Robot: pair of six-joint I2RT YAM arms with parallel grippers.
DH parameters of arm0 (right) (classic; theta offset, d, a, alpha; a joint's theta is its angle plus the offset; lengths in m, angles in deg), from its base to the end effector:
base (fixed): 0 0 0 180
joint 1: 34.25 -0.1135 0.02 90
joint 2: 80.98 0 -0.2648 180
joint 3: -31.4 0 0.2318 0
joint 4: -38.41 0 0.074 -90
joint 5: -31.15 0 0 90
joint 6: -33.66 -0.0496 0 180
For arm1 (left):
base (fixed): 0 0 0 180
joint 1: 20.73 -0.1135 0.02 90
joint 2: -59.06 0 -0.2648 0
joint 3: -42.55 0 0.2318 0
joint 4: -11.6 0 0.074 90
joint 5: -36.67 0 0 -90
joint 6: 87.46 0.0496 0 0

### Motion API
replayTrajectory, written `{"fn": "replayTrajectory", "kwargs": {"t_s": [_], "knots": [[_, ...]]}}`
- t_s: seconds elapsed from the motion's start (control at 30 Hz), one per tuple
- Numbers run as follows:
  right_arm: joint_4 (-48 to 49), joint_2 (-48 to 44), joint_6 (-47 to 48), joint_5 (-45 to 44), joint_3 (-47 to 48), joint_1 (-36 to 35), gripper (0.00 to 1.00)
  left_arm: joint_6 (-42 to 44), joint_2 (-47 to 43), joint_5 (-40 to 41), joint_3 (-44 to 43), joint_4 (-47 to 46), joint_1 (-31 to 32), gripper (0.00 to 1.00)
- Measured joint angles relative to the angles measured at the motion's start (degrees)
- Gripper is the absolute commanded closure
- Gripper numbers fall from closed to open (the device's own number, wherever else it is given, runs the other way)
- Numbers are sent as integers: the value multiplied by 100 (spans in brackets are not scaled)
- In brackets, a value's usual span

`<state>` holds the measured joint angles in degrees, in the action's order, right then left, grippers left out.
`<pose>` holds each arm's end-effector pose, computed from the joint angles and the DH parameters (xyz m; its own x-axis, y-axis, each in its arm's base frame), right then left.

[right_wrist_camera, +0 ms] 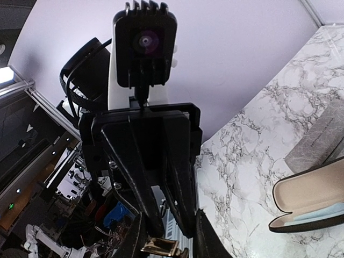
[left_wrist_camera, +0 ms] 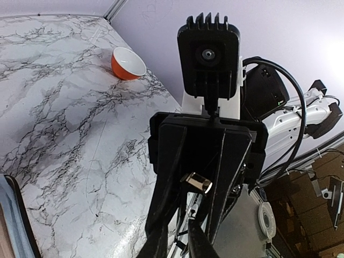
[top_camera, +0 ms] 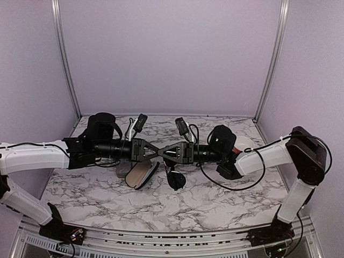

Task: Organize the sunglasses
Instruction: Pass from the left arm to the right

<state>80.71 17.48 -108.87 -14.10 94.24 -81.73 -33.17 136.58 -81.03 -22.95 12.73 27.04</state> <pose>0.2148 0.2859 0.2531 -0.7427 0.0241 -0.6692 -0.6683 -0.0896 0.7385 0.1875 -0.2408 0.2969 -0.6844 -0.0149 -0.7290 0.6901 0.3094 -0.6542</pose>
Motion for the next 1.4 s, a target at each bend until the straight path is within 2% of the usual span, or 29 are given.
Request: {"fn": "replayTrajectory", "kwargs": {"t_s": [0.1,0.2,0.23,0.37,0.43,0.57,0.77,0.93,1.03,1.27,1.4], "knots": [[-22,87,7,0,79,0,89,98,-46,63,15,105,-48,72],[-37,157,0,20,181,-17,89,162,-190,188,96,138,-63,62],[-4,160,-24,127,184,-2,89,238,-304,470,140,286,-72,61],[-170,90,-68,155,118,229,89,315,-990,1637,485,671,-813,55],[-232,90,-122,149,120,282,89,337,-1241,1902,621,636,-850,51],[-310,90,-168,166,175,284,89,321,-1611,2057,1010,446,-813,49],[-334,96,-284,245,474,284,89,264,-1405,1392,1231,-59,-809,47],[-334,96,-422,267,752,284,89,79,-1147,546,1379,-994,-734,35],[-339,96,-466,256,907,269,89,4,-1021,232,1386,-1486,-562,33],[-385,96,-476,184,1311,155,89,-96,-431,-188,1213,-2413,-63,30],[-426,96,-490,127,1478,24,88,-256,50,-334,1062,-2957,76,32]]}}
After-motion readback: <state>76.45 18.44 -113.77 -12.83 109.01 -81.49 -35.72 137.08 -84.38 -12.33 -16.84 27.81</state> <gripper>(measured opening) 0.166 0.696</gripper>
